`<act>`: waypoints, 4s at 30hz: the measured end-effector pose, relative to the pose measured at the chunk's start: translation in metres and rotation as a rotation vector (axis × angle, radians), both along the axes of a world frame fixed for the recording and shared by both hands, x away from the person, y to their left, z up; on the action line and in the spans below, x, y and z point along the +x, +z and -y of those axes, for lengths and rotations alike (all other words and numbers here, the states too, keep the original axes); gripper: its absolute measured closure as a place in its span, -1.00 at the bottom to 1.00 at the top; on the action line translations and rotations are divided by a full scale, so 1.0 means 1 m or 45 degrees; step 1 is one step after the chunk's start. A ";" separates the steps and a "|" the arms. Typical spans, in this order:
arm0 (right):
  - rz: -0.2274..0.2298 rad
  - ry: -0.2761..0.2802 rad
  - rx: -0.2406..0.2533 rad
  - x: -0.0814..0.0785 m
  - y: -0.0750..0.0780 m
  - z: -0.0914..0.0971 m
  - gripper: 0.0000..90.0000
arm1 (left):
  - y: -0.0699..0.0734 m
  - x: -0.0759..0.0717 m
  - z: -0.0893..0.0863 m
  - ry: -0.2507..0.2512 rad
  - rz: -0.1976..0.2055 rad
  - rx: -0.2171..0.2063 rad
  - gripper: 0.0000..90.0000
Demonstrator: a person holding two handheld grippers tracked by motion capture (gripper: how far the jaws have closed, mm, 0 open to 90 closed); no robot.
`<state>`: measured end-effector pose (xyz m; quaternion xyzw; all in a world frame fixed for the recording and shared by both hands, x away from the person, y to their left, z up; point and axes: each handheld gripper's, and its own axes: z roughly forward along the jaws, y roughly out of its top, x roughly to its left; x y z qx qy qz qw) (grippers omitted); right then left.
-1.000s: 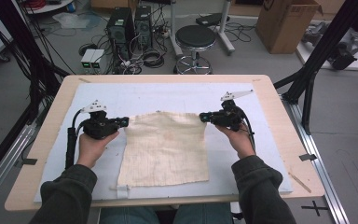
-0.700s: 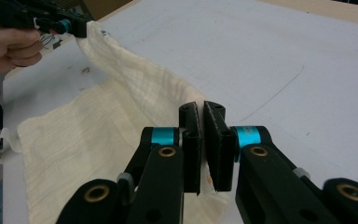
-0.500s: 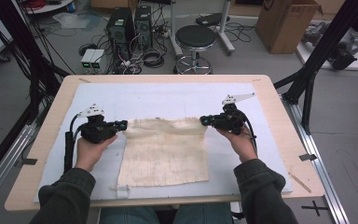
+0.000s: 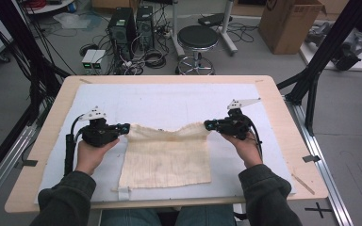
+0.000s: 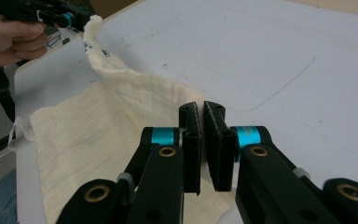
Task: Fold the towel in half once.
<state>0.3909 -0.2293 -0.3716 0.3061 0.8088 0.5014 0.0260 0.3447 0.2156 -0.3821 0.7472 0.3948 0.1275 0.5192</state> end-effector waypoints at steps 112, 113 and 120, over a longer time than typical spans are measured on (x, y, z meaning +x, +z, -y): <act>-0.076 0.276 -0.253 -0.103 -0.064 -0.010 0.66 | -0.056 -0.096 -0.001 -0.249 -0.109 0.226 0.61; -0.074 0.278 -0.270 -0.103 -0.065 -0.010 0.66 | -0.057 -0.096 -0.003 -0.250 -0.118 0.244 0.61; -0.073 0.277 -0.285 -0.106 -0.069 -0.010 0.65 | -0.061 -0.096 -0.003 -0.248 -0.126 0.247 0.59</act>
